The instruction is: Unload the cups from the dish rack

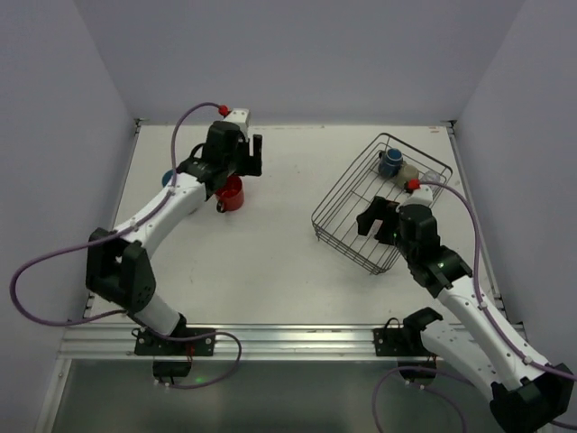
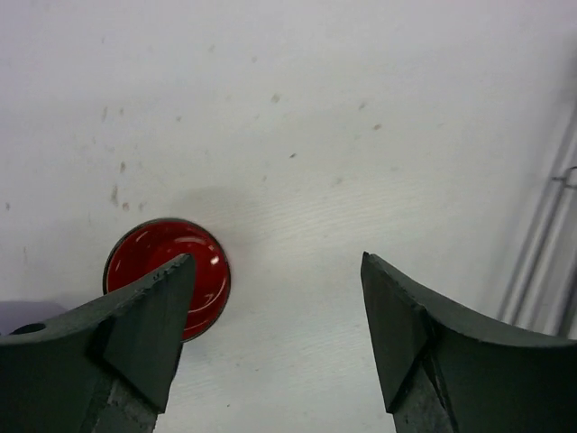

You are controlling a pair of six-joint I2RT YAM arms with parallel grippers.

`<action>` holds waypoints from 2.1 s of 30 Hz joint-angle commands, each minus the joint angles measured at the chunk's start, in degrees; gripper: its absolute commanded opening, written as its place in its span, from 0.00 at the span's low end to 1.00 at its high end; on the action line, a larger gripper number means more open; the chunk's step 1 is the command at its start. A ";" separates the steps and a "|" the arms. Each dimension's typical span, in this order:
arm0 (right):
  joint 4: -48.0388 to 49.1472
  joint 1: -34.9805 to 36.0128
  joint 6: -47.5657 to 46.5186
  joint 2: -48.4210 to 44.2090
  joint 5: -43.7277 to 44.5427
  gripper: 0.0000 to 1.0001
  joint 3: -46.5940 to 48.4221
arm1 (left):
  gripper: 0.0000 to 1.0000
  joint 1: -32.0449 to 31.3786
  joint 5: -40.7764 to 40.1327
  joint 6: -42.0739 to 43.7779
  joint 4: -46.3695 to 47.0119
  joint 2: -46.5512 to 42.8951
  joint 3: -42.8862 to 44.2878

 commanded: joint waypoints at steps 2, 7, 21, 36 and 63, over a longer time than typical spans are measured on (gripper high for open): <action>-4.31 -0.49 -1.14 2.19 10.76 0.95 5.72 | 0.79 -0.27 16.22 -0.73 6.67 -14.12 -2.16; -5.98 -2.24 -1.49 3.86 16.83 0.99 6.69 | 0.81 -1.94 28.36 -1.87 9.75 -26.70 -12.70; -6.16 -8.05 -2.90 22.48 21.40 0.94 14.15 | 0.87 -2.47 28.18 1.20 11.50 -48.43 -33.20; -5.37 -9.11 -0.79 33.30 19.03 0.86 13.81 | 0.87 -5.81 24.15 2.70 9.49 -49.30 -32.94; 13.31 -7.79 3.49 -2.19 -13.72 0.07 6.26 | 0.75 -10.19 49.37 -20.49 40.37 -37.27 -36.27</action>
